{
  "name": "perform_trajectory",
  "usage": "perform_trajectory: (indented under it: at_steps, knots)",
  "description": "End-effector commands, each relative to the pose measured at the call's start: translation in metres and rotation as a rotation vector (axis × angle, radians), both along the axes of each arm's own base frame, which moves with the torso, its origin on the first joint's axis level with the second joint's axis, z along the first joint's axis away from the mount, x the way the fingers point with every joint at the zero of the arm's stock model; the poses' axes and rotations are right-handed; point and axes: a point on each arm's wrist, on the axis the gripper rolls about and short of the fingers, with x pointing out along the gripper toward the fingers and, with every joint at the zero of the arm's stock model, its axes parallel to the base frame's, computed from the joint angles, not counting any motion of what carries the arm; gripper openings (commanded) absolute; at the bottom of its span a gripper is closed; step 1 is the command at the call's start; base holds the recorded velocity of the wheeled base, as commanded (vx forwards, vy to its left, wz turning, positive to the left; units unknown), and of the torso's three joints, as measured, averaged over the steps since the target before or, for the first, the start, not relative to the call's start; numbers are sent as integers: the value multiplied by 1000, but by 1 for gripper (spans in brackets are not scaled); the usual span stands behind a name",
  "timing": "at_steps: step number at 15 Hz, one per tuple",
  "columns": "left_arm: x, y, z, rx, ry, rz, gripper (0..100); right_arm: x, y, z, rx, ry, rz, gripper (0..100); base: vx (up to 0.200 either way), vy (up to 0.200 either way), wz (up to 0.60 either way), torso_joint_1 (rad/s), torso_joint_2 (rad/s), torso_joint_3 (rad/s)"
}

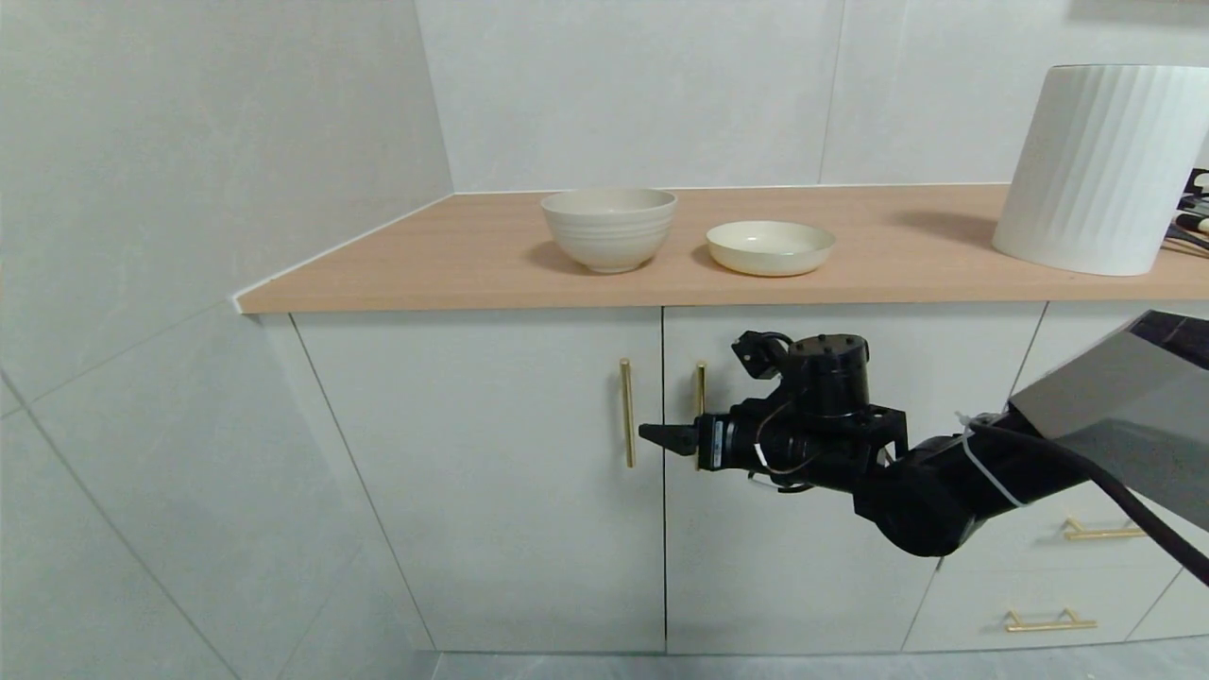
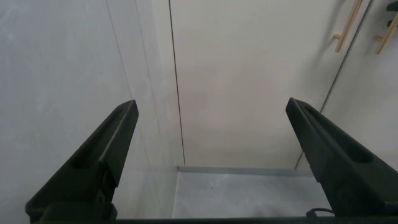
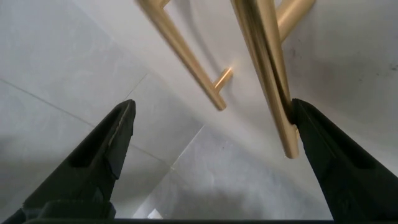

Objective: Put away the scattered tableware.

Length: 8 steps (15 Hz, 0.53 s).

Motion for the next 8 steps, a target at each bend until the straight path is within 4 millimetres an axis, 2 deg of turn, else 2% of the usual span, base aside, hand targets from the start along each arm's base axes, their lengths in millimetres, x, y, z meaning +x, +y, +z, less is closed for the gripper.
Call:
perform_trajectory:
  at_steps: [1, 4, 8]
  knots:
    - [0, 0, 0, 0, 0, 1, 100, -8, 2, 6, 6, -2, 23, 100, 0, 0, 0, 0, 0, 0]
    - [0, 0, 0, 0, 0, 1, 100, -18, 0, 12, 8, -5, 35, 100, 0, 0, 0, 0, 0, 0]
    - [0, 0, 0, 0, 0, 1, 100, -48, -13, 25, 3, 5, 56, 100, 0, 0, 0, 0, 0, 0]
